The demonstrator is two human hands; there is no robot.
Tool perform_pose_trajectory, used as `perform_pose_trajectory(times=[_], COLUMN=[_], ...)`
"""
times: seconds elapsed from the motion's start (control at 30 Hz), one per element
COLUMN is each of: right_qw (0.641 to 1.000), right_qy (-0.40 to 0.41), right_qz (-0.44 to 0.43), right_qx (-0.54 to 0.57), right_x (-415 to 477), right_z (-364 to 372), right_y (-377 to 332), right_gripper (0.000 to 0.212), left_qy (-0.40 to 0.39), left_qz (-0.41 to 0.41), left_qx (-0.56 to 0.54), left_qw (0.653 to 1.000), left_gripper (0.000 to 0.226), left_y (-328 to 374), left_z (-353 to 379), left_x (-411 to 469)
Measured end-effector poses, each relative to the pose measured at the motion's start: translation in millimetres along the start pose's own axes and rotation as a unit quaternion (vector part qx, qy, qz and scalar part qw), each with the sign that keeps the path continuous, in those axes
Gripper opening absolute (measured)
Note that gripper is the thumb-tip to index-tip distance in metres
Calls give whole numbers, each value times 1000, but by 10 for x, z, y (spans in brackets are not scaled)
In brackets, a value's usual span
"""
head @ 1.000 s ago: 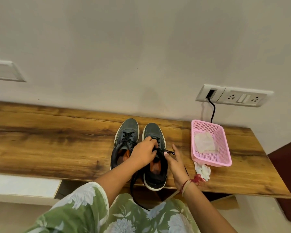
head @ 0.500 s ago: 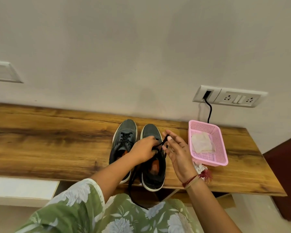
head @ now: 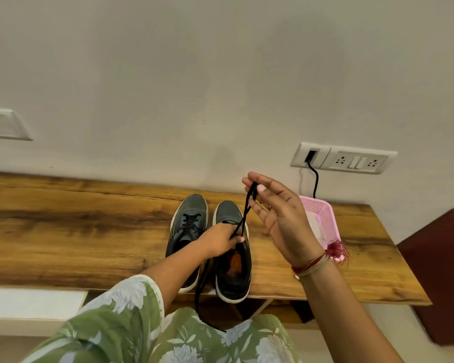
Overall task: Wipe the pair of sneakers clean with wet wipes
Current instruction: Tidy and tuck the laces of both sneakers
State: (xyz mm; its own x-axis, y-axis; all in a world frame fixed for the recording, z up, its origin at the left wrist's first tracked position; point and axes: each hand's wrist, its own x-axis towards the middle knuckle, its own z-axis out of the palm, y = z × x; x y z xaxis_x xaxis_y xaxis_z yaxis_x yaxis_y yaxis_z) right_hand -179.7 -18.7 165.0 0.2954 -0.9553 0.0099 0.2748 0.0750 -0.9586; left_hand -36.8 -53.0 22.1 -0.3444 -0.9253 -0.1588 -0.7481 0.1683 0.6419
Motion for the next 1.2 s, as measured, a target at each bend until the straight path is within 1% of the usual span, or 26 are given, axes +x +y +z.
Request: perform_pose_trajectory(times=[0.07,0.13,0.2,0.27,0.33,0.4,0.5,0.6,0.67,0.77,0.8,0.83,0.87,0.93,0.97,1.0,1.07,1.1,1.13,1.2], right_qw=[1000,999,997,995,991,989,987,987,986,972,966,962,961,946,931,916,889,877,865,846], right_qy=[-9,-10,-3,7,17,23,22,30,80,198,222,224,191,58,-2,-50,-107,-122,-131,-139], right_qz=[-8,-3,26,56,68,64,42,16,-24,-85,-87,-70,-30,86,132,160,180,179,169,139], right_qx=[-15,-45,-66,-86,-110,-133,-151,-157,-143,-90,-100,-138,-199,-306,-340,-365,-408,-429,-454,-496], right_x=[-15,-10,14,37,56,59,47,17,5,-7,-4,9,22,49,73,99,172,212,259,352], right_z=[26,21,-9,-53,-90,-105,-99,-58,-62,-127,-181,-236,-295,-373,-391,-396,-343,-299,-265,-214], right_y=[-77,-127,-151,-186,-236,-309,-431,-561,-579,-468,-381,-270,-136,161,302,424,613,669,720,789], right_gripper=[29,27,24,22,21,20,22,26,29,32,31,30,30,34,42,52,64,64,61,47], left_qy=[-5,14,44,23,-3,5,40,58,60,81,88,92,93,97,100,102,101,100,100,103], left_qz=[2,3,1,16,33,41,47,56,69,85,87,89,93,104,109,113,120,123,125,129], left_qx=[3,-65,-130,-145,-145,-170,-218,-210,-193,-189,-182,-171,-161,-158,-162,-163,-163,-167,-178,-189], left_qw=[1000,998,991,989,989,985,974,974,977,975,975,977,978,977,976,975,974,973,971,968], left_gripper=[19,18,20,23,21,18,19,23,23,25,26,26,26,25,26,26,27,27,27,27], left_y=[1,29,98,191,278,371,530,680,772,886,910,931,952,1000,1027,1053,1106,1134,1165,1225], left_z=[-1,-20,-89,-179,-261,-378,-603,-827,-954,-1133,-1186,-1231,-1268,-1318,-1339,-1362,-1402,-1419,-1436,-1475], left_x=[-11,-30,-66,-97,-123,-148,-174,-219,-258,-312,-322,-328,-336,-358,-371,-380,-401,-413,-427,-444])
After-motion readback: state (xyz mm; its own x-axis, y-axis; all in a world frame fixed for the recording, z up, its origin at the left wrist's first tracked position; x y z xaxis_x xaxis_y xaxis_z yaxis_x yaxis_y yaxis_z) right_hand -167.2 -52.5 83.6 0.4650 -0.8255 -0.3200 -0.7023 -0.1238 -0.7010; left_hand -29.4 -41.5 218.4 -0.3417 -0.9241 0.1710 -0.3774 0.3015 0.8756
